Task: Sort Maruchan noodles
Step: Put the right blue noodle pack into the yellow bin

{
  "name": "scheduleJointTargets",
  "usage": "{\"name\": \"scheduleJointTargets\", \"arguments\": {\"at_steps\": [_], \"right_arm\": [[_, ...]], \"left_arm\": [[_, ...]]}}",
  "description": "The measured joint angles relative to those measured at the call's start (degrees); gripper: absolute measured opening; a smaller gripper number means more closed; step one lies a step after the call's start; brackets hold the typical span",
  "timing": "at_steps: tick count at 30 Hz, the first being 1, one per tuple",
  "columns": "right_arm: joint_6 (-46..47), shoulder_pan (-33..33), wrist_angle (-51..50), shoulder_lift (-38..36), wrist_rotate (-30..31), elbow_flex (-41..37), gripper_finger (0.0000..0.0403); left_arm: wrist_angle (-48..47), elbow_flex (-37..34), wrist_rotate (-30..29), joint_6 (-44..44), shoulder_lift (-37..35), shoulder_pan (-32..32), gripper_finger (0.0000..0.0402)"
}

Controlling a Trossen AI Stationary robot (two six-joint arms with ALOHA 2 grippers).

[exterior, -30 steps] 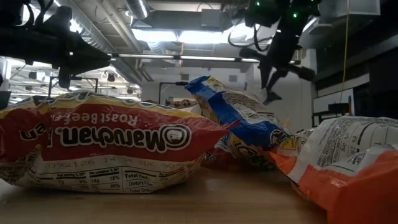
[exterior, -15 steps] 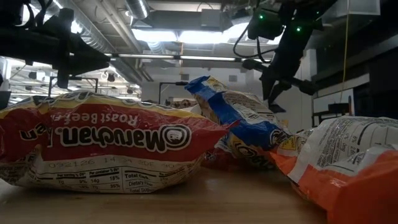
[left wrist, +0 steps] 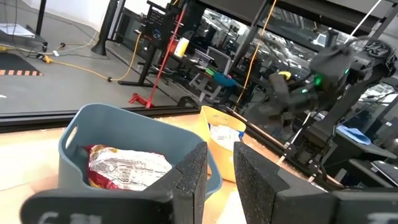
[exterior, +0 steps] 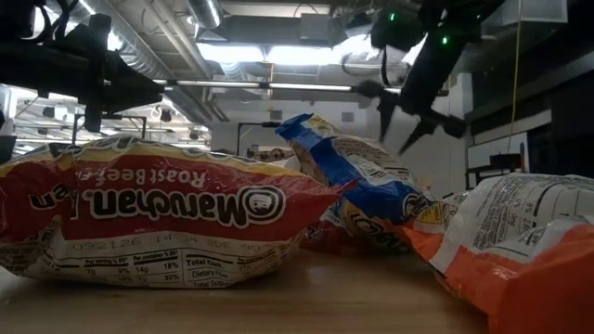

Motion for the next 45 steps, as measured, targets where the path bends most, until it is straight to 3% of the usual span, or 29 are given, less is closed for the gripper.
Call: {"name": "scheduleJointTargets", "arguments": {"at_steps": [2,5,9,11,19,24,28,31,36,45], "right_arm": [[-13.17,0.08,3.19,-1.95,-3.57,0.04,0.0176],[-29.78,0.10,3.80,-5.29,-15.08,0.04,0.0200],[-42.91,0.96,-0.14,-8.93,-32.07,0.10,0.0217],[-47.18,3.04,-3.65,-9.80,-35.53,0.12,0.0220],[-50.91,16.79,-15.68,-8.78,-35.94,0.08,0.0221],[-49.25,26.02,-16.13,-7.96,-31.01,0.06,0.0223],[-47.85,31.61,-17.31,-8.02,-25.72,0.06,0.0254],[-46.54,33.96,-18.37,-8.04,-22.77,0.06,0.0292],[-46.64,36.48,-19.24,-5.74,-23.18,0.02,0.0341],[-48.24,38.74,-20.08,3.68,-25.25,0.04,0.0353]], "left_arm": [[0.00,0.01,0.00,0.00,-0.01,0.00,0.0073],[-0.02,0.00,0.00,0.00,-0.01,-0.01,0.0073],[-0.02,0.00,0.00,1.12,0.00,-0.01,0.0073],[0.00,0.00,0.00,1.65,-0.01,0.00,0.0073],[-0.02,0.01,0.32,1.61,-0.01,-0.01,0.0073],[-0.01,0.00,0.28,1.60,-0.01,0.00,0.0073],[-0.02,0.00,0.28,1.60,-0.01,0.01,0.0073],[-0.44,0.00,0.28,1.57,0.01,-0.01,0.0073],[-1.09,0.00,0.26,1.55,-0.01,0.01,0.0073],[-2.33,0.00,-0.01,1.38,-0.01,0.01,0.0073]]}}
